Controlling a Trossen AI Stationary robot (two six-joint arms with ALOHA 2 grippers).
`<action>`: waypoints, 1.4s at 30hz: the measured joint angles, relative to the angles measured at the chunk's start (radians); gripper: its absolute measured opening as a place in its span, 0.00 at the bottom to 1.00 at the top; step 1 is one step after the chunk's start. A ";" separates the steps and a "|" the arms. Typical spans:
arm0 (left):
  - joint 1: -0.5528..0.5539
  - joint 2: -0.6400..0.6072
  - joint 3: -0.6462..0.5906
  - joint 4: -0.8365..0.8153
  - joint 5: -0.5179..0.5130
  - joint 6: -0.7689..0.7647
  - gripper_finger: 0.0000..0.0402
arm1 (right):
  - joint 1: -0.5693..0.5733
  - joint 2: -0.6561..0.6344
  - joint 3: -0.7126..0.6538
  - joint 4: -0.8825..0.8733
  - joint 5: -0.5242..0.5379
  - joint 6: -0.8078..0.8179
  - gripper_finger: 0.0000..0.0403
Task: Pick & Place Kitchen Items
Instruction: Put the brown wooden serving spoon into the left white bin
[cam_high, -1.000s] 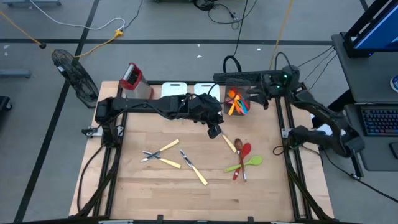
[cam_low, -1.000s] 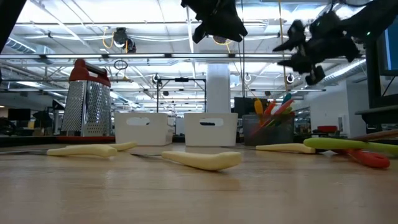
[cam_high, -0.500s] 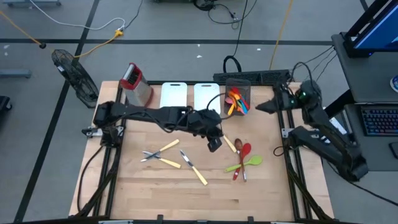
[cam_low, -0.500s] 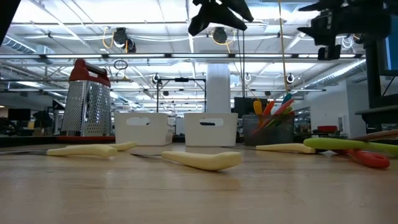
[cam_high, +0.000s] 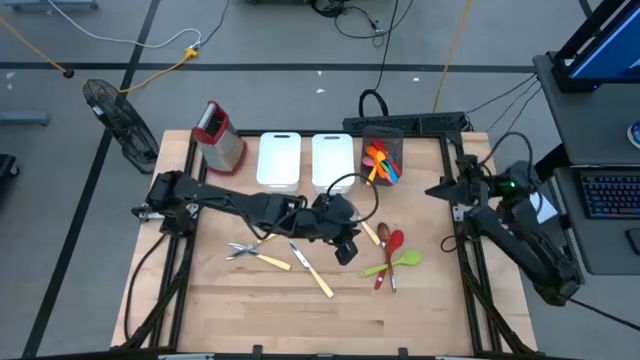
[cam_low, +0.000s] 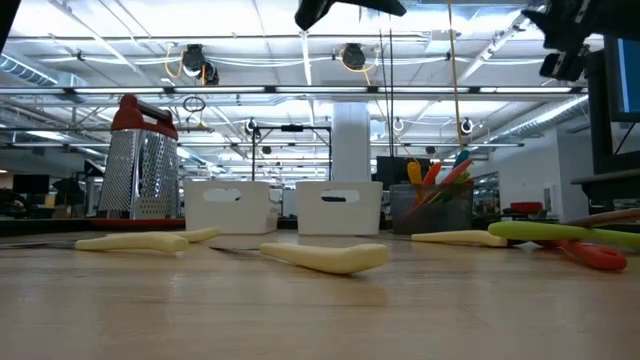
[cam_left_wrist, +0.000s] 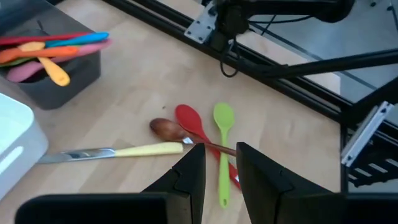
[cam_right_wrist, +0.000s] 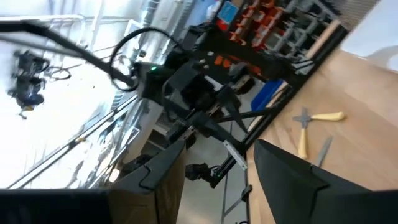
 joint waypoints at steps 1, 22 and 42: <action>-0.005 0.000 0.000 0.000 0.000 -0.003 0.23 | 0.003 -0.019 0.000 0.000 0.000 0.010 0.45; 0.014 -0.009 -0.311 0.354 0.034 -0.047 0.23 | 0.035 -0.114 0.000 0.134 0.004 0.085 0.45; 0.037 -0.474 -0.955 0.805 -0.026 -0.081 0.23 | 0.032 -0.065 0.026 0.125 0.159 -0.074 0.45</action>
